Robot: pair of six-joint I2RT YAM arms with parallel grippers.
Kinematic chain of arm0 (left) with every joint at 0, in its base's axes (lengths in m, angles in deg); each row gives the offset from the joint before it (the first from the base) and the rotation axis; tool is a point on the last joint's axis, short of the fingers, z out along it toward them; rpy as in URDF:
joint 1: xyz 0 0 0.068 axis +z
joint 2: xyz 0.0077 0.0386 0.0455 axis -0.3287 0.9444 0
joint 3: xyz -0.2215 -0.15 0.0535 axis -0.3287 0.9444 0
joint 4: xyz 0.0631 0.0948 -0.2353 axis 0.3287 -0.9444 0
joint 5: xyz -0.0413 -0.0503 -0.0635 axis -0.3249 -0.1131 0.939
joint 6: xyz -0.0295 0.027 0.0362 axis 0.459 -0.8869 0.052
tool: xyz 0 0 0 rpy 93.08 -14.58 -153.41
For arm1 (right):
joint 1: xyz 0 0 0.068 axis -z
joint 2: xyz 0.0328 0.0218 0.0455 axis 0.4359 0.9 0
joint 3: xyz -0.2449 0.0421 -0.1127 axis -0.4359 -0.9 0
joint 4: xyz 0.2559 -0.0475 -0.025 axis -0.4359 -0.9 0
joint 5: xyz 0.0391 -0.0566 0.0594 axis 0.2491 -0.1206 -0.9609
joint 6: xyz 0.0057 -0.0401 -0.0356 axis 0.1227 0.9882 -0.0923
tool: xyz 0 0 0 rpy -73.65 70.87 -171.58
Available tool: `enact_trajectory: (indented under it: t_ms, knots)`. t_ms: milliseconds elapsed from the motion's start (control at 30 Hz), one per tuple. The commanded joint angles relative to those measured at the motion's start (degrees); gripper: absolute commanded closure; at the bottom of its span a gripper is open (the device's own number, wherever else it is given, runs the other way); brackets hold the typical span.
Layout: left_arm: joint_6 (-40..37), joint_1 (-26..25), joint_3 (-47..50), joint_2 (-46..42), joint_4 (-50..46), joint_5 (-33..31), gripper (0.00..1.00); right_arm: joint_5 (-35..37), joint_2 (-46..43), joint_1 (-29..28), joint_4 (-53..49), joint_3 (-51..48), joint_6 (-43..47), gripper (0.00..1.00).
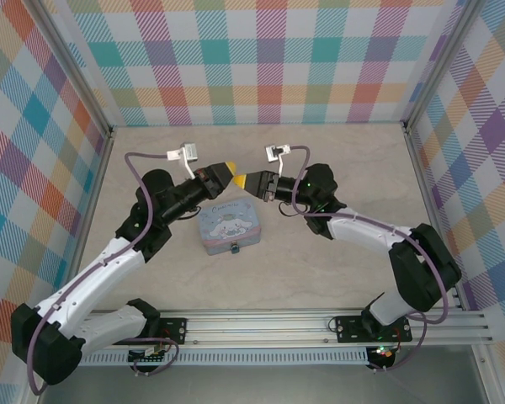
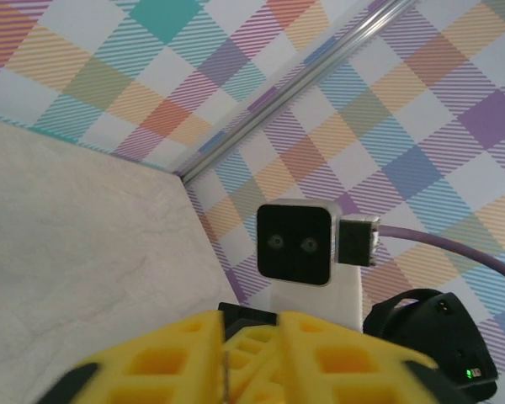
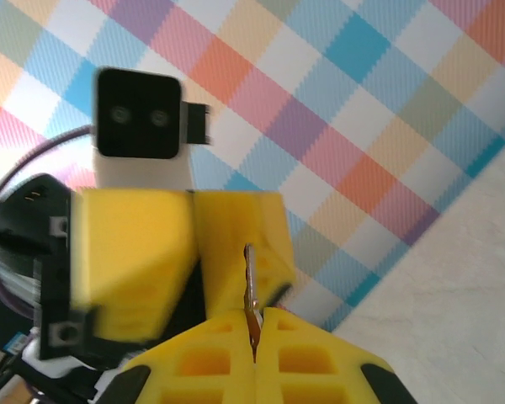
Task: Unlock the padlock with the key
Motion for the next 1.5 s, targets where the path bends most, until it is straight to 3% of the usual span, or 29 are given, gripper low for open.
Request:
enact_trajectory:
  t_ms: [0, 100, 267, 433, 667, 833, 1100, 1300, 1467]
  knots:
    - [-5.75, 0.24, -3.60, -3.75, -3.73, -0.12, 0.60, -2.21, -5.51, 0.38, -14.73, 0.43, 13.59, 1.00]
    - [-10.63, 0.33, -5.27, -5.54, -7.44, 2.68, 0.43, -4.33, -9.53, 0.38, -30.33, 2.40, 25.64, 1.00]
    - [-17.23, 0.42, -7.57, -6.28, -12.02, 11.09, 0.20, -8.20, -13.88, 0.30, -39.39, 3.74, 34.87, 1.00]
    - [-21.43, 0.42, -9.34, -4.21, -14.79, 19.97, 0.15, -9.36, -15.11, -0.25, -40.40, 4.55, 37.08, 1.00]
    - [-21.88, 0.33, -9.51, -1.28, -14.52, 25.44, 0.23, -9.93, -14.09, -1.41, -39.97, 6.57, 37.24, 0.99]
    - [-21.86, 0.33, -8.25, -1.09, -14.15, 24.92, 0.29, -9.71, -14.55, -1.46, -37.67, 6.48, 36.07, 0.99]
    - [-21.17, 0.24, -7.11, -0.89, -13.06, 25.62, 0.48, -8.30, -14.75, -1.46, -34.54, 5.60, 33.31, 0.98]
    - [-21.13, 0.24, -6.97, -0.41, -12.89, 25.52, 0.53, -8.78, -14.36, -1.44, -32.63, 5.54, 32.01, 0.98]
    - [-20.91, 0.15, -6.99, 0.00, -12.64, 25.80, 0.66, -8.63, -14.38, -1.42, -31.24, 5.09, 31.00, 0.98]
